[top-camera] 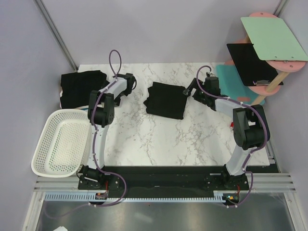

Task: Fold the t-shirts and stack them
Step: Put the neatly folded tshirt into the corner of the board with the left arm

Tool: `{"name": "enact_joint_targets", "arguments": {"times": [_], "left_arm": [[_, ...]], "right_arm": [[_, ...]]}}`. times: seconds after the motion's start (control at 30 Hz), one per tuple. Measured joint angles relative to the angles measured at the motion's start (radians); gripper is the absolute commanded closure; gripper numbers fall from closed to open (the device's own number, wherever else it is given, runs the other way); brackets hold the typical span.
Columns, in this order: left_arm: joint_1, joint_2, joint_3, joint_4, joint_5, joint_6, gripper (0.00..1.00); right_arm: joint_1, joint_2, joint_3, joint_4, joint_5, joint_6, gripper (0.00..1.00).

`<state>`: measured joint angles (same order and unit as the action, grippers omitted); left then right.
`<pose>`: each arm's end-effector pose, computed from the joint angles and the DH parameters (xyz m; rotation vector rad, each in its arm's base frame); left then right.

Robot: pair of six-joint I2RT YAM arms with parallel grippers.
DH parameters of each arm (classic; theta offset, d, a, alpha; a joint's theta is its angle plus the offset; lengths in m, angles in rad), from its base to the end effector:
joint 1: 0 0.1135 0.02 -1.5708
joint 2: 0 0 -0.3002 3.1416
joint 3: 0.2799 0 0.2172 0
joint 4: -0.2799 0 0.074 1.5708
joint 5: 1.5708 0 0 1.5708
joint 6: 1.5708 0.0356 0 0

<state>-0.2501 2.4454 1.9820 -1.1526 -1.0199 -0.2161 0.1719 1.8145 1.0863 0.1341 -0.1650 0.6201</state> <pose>0.4529 -0.0844 0.1738 0.0768 2.5881 1.4224 0.3720 0.0705 0.2496 0.3988 2.1891 0.6251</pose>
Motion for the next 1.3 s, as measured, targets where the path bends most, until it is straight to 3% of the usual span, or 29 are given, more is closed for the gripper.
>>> {"name": "enact_joint_targets", "arguments": {"times": [0.27, 0.37, 0.43, 0.5, 0.97, 1.17, 1.3], "left_arm": [[0.04, 0.052, 0.072, -0.02, -0.017, -0.012, 0.18], [0.048, 0.074, 0.101, -0.024, -0.021, -0.013, 0.43], [0.054, 0.086, 0.109, -0.019, -0.015, -0.016, 0.79], [0.065, 0.097, 0.115, -0.021, -0.007, -0.024, 0.98], [0.09, 0.065, 0.118, -0.026, 0.124, -0.037, 0.98], [-0.008, 0.054, 0.186, -0.057, 0.237, -0.077, 0.98], [-0.11, 0.079, 0.321, -0.087, 0.34, -0.108, 0.98]], "right_arm": [[0.0, -0.002, -0.043, 0.032, -0.035, 0.015, 0.02], [-0.001, -0.004, -0.051, 0.035, -0.042, 0.015, 0.02], [-0.003, -0.007, -0.058, 0.037, -0.045, 0.015, 0.02], [-0.004, -0.012, -0.064, 0.037, -0.048, 0.015, 0.02], [-0.011, -0.037, -0.09, 0.043, -0.068, 0.015, 0.02], [-0.012, -0.037, -0.097, 0.046, -0.079, 0.014, 0.02], [-0.012, -0.039, -0.107, 0.045, -0.087, 0.014, 0.02]]}}
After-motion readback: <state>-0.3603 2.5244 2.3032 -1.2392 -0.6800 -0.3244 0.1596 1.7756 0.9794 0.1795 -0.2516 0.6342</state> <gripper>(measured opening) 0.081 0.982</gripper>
